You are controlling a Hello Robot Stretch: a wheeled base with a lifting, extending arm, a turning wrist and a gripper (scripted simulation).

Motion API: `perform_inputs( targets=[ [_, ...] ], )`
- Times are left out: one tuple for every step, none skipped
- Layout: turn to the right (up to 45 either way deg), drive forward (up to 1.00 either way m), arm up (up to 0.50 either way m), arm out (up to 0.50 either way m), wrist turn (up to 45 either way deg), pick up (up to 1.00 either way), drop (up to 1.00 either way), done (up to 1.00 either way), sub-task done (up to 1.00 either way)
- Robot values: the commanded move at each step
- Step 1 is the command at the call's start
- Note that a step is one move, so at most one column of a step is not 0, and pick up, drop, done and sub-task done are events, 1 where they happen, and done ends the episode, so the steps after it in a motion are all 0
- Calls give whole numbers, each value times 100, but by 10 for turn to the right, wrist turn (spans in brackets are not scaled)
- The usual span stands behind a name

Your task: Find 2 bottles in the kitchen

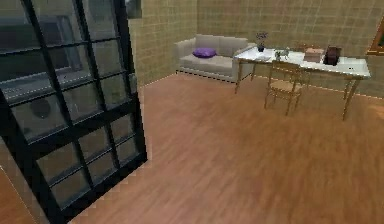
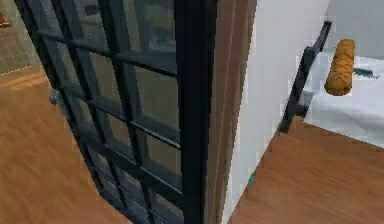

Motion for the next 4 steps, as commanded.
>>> perform_inputs(
  targets=[
    [270,0,0,0,0,0,0,0,0],
    [0,90,0,0,0,0,0,0,0],
    [300,0,0,0,0,0,0,0,0],
    [0,35,0,0,0,0,0,0,0]
  ],
)
